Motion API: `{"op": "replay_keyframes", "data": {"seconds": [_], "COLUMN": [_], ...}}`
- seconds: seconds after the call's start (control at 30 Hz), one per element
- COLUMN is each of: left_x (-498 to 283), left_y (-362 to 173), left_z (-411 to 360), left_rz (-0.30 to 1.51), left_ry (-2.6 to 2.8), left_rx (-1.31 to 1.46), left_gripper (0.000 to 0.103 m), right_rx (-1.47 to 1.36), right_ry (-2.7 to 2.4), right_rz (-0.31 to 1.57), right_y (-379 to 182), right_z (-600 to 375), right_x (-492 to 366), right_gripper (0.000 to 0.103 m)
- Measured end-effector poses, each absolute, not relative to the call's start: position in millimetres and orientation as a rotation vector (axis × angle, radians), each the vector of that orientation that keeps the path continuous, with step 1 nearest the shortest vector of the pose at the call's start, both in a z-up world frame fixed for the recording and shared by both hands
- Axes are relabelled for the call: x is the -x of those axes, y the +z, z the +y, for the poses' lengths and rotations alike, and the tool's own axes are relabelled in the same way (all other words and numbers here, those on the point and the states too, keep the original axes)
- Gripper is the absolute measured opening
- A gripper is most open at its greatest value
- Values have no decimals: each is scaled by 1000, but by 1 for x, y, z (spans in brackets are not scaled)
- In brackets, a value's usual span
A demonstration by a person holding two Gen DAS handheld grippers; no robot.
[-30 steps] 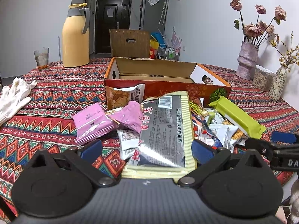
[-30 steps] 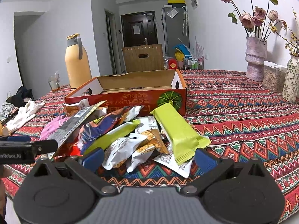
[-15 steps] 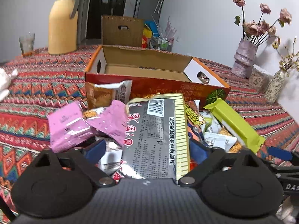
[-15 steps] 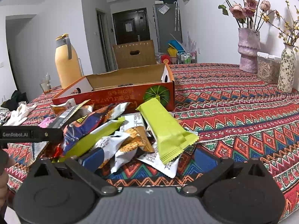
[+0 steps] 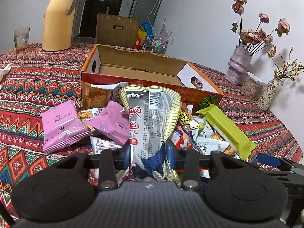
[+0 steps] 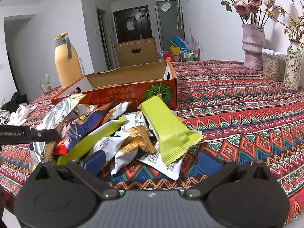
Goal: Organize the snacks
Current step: 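Grasp the silver-and-yellow bag with the left tool while the right tool grasps a lime-green bar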
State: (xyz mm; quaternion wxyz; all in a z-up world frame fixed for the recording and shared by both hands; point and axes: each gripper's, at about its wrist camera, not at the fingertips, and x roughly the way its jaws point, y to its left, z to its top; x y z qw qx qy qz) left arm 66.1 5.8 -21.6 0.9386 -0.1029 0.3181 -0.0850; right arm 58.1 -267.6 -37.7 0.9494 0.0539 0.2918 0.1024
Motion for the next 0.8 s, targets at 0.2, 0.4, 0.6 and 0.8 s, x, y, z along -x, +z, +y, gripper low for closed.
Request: {"op": "replay_keyframes", "data": {"seconds": [0.2, 0.4, 0.6, 0.8], "left_x": [-59, -60, -65, -71], "left_y": [-8, 8, 16, 16], "left_z": [6, 7, 6, 6], "left_rz": [597, 551, 530, 535], "left_ry": [-149, -120, -97, -92], "left_rx": [170, 130, 108, 105], "left_gripper": [37, 37, 37, 37], "right_rx": [-102, -28, 68, 135], "right_ry": [199, 153, 159, 207], "right_rz": [580, 520, 508, 591], "right_y": [-35, -26, -19, -32], "right_z": [-267, -268, -269, -261], "right_x": [-57, -70, -105, -138], "right_gripper": [103, 103, 90, 73]}}
